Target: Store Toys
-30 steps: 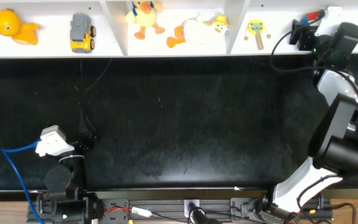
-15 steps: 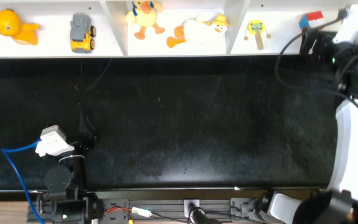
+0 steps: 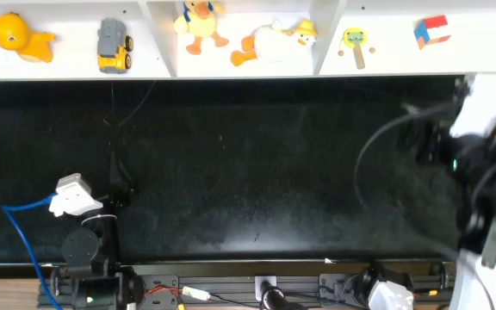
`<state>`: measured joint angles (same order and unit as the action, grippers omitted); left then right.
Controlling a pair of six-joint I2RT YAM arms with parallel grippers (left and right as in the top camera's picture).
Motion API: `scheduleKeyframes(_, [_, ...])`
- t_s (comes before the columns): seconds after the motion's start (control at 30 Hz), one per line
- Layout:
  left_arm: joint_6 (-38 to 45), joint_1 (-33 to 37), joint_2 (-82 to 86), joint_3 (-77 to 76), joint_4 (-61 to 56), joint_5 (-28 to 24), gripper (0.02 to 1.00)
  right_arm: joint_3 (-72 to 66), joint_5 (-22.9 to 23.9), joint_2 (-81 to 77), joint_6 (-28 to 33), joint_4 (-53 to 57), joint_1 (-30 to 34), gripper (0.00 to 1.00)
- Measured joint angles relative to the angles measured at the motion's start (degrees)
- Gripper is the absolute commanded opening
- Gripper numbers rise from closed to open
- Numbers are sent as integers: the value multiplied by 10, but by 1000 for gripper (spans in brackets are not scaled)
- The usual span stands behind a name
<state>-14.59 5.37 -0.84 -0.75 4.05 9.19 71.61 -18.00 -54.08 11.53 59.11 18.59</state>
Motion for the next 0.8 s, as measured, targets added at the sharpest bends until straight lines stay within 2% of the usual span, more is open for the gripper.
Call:
scheduleKeyframes(0.33, [0, 0, 0, 0, 0, 0, 998, 0, 0, 81, -23, 145, 0, 993])
scheduleKeyframes(0.8, [0, 0, 0, 0, 0, 0, 996, 0, 0, 77, -25, 160, 0, 993])
